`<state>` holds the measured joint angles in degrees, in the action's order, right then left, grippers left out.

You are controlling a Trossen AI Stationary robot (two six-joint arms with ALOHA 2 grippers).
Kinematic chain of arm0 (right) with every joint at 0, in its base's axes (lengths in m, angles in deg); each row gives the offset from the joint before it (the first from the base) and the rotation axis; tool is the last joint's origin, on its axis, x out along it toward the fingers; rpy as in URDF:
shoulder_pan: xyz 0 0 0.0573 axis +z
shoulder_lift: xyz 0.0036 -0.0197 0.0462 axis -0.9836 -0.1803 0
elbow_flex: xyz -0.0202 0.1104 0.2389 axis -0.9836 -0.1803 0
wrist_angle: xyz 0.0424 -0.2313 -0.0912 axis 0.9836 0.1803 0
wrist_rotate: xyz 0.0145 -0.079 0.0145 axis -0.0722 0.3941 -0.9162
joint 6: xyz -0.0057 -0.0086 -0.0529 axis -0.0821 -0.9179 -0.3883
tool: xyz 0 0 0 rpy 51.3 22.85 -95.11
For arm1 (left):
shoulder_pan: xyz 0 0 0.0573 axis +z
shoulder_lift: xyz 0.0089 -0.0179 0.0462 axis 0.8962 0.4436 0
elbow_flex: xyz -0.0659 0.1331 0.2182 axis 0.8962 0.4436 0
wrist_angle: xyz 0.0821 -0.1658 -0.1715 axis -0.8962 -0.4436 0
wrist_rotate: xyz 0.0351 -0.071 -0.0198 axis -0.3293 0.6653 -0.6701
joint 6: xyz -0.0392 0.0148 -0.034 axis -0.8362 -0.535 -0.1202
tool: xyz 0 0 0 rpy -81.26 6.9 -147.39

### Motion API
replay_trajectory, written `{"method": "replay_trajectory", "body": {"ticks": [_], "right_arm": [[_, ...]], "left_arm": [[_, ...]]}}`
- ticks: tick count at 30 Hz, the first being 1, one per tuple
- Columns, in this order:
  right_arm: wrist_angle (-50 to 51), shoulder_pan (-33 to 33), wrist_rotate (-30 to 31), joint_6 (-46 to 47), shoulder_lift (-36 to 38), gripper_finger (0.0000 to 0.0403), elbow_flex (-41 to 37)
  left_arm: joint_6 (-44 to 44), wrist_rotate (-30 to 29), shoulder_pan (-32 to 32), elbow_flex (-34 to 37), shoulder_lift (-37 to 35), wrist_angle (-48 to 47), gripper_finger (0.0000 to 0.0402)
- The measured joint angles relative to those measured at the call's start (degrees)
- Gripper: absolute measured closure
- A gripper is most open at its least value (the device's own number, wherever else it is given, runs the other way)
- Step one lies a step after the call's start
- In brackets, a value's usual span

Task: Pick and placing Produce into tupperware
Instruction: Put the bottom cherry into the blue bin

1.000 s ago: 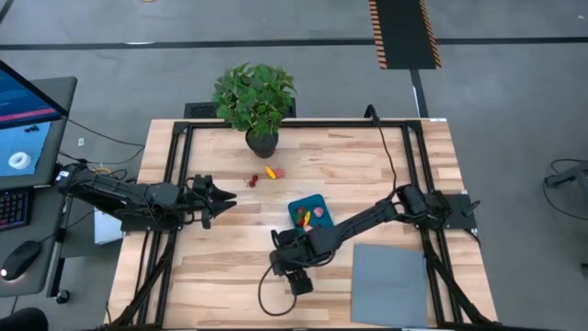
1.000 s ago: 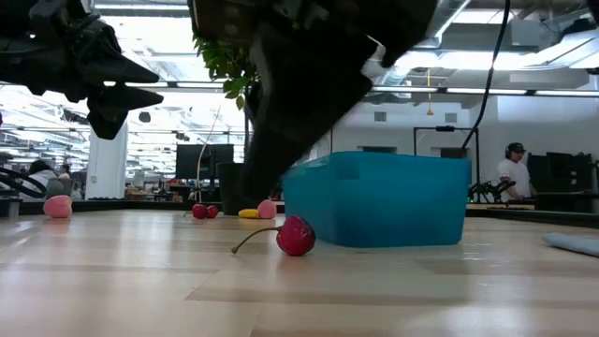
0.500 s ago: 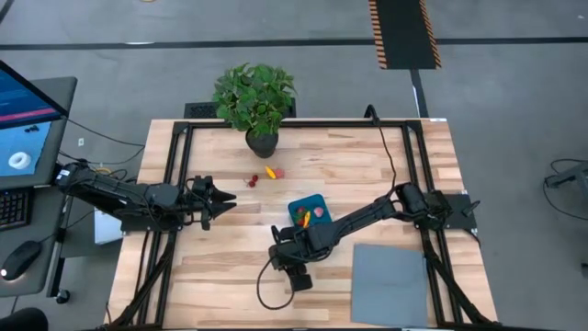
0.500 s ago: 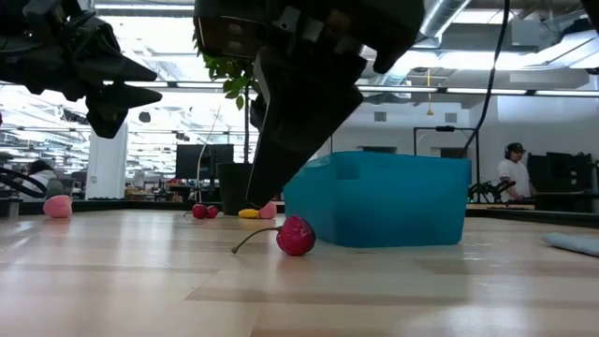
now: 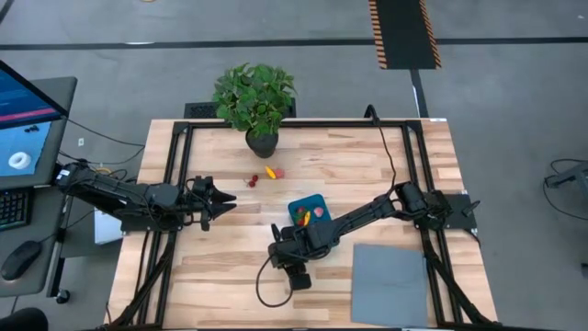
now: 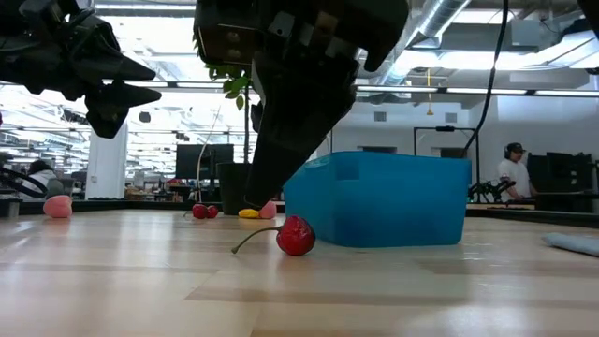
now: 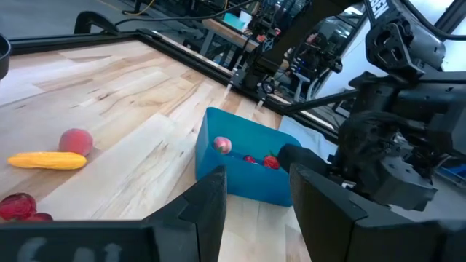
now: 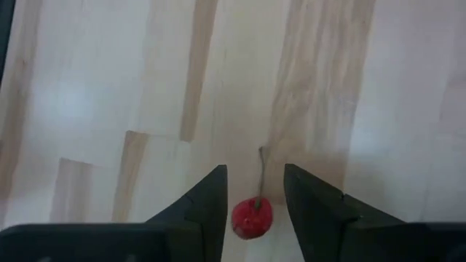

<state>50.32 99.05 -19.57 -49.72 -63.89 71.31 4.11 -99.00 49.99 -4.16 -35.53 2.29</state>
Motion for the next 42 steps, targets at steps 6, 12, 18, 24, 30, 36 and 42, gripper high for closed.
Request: {"method": "replay_trajectory", "body": {"ticks": [6, 12, 18, 24, 30, 36, 42], "right_arm": [[0.04, -0.04, -0.51, -0.02, 0.00, 0.0219, -0.04], [-0.75, -0.22, -0.57, 1.87, 0.03, 0.0197, -1.46], [-0.95, -0.51, -0.41, 2.29, 0.18, 0.0202, -1.88], [-0.22, -0.27, -0.93, 2.36, 0.17, 0.0215, -1.88], [0.52, -0.02, -0.86, 0.82, -0.09, 0.0214, 0.32], [2.67, -0.02, 0.89, -3.03, -0.04, 0.0215, 3.04], [5.77, -0.08, -0.64, -4.10, -0.04, 0.0209, 3.10]], "left_arm": [[0.00, 0.00, 0.00, 0.00, 0.00, 0.01, 0.0261], [0.03, -0.01, 0.00, 0.00, -0.01, 0.01, 0.0261], [0.15, -0.03, 0.00, 0.00, 0.00, 0.02, 0.0261], [0.20, 0.07, 0.00, 0.00, 0.00, 0.02, 0.0261], [0.63, -0.15, 0.00, 0.00, 0.00, 0.02, 0.0261], [0.59, 0.43, 0.00, 0.00, 0.00, 0.00, 0.0261], [0.92, 0.43, 0.00, 0.00, 0.00, 0.01, 0.0261]]}}
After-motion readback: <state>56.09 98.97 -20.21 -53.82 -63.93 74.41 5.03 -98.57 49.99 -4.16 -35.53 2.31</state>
